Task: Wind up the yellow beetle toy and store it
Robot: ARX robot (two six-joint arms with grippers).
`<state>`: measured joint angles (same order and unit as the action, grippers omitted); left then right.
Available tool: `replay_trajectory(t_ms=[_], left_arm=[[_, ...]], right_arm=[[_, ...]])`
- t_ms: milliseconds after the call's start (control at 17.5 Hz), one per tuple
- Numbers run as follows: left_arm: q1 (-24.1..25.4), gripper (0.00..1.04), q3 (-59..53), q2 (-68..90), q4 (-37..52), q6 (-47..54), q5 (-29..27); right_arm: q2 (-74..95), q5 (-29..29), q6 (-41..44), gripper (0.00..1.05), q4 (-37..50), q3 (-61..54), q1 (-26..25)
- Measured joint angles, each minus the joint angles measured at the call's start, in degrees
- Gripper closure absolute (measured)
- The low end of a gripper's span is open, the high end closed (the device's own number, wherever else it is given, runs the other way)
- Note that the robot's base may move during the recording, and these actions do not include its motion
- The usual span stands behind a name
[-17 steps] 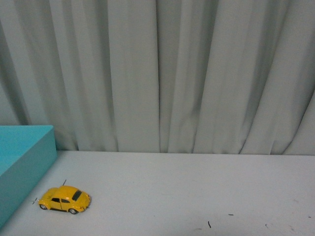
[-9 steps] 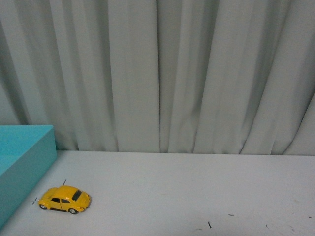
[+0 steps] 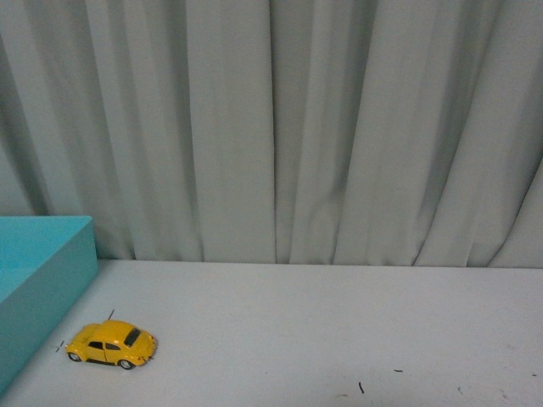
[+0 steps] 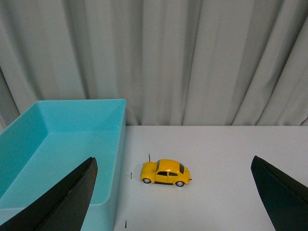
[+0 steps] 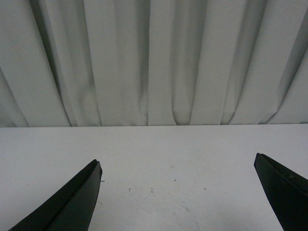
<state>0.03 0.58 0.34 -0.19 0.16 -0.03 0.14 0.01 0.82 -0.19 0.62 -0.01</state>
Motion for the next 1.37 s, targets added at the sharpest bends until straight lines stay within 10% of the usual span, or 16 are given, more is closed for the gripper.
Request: replay_trajectory(t_ms=[515,630,974,1374], left_arm=[[-0.3,0.07,0.3,0.3,-1.6,-0.8,-1.0],[-1.2,0.07,11.4,14.2,-19.4,-12.7,-14.5],[19.1,0.07,31.3,30.1,-8.0,-4.1,1.1],[10.7,0.07,50.0,64.7,-2.5,20.7,7.0]], right_arm=[[0.0,0.0,0.0,0.07,0.0,0.0,0.0],[0.0,-0.2,0.0,0.07,0.0,0.0,0.0],[0.0,0.0,0.0,0.07,0.0,0.0,0.0],[0.0,0.0,0.0,0.07,0.0,0.0,0.0]])
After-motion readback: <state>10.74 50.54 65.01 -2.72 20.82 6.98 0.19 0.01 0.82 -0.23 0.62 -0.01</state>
